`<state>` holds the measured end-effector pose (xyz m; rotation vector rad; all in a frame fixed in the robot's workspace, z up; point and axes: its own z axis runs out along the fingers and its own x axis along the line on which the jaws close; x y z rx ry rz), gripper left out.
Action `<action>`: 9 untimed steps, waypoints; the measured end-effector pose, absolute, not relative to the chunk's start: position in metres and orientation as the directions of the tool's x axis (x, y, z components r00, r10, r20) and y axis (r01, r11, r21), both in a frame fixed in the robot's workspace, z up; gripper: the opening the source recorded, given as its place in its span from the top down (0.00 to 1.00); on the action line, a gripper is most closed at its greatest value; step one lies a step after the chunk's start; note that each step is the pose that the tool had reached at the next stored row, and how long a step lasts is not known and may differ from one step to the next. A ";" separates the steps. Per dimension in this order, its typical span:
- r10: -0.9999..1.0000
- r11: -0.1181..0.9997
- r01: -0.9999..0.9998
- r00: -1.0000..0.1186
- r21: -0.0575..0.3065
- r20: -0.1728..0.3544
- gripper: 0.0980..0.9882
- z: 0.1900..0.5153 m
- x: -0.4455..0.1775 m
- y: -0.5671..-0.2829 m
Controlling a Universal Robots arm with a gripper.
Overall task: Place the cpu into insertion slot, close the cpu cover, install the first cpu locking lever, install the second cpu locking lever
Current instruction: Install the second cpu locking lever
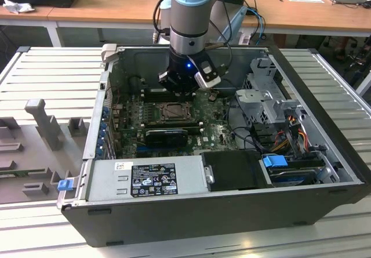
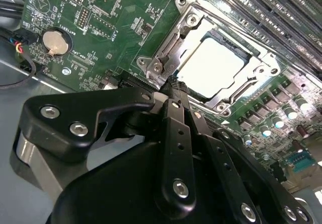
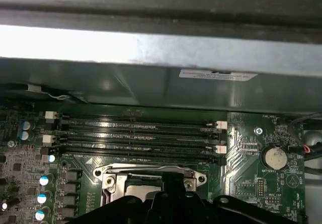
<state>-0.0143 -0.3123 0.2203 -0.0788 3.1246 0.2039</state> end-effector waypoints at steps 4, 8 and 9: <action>-0.050 0.990 -0.051 -0.999 0.130 -0.013 0.99 0.231 -0.014 -0.313; -0.050 0.990 -0.051 -0.999 0.130 -0.013 0.99 0.231 -0.014 -0.322; -0.050 0.990 -0.051 -0.999 0.130 -0.013 0.99 0.231 -0.014 -0.325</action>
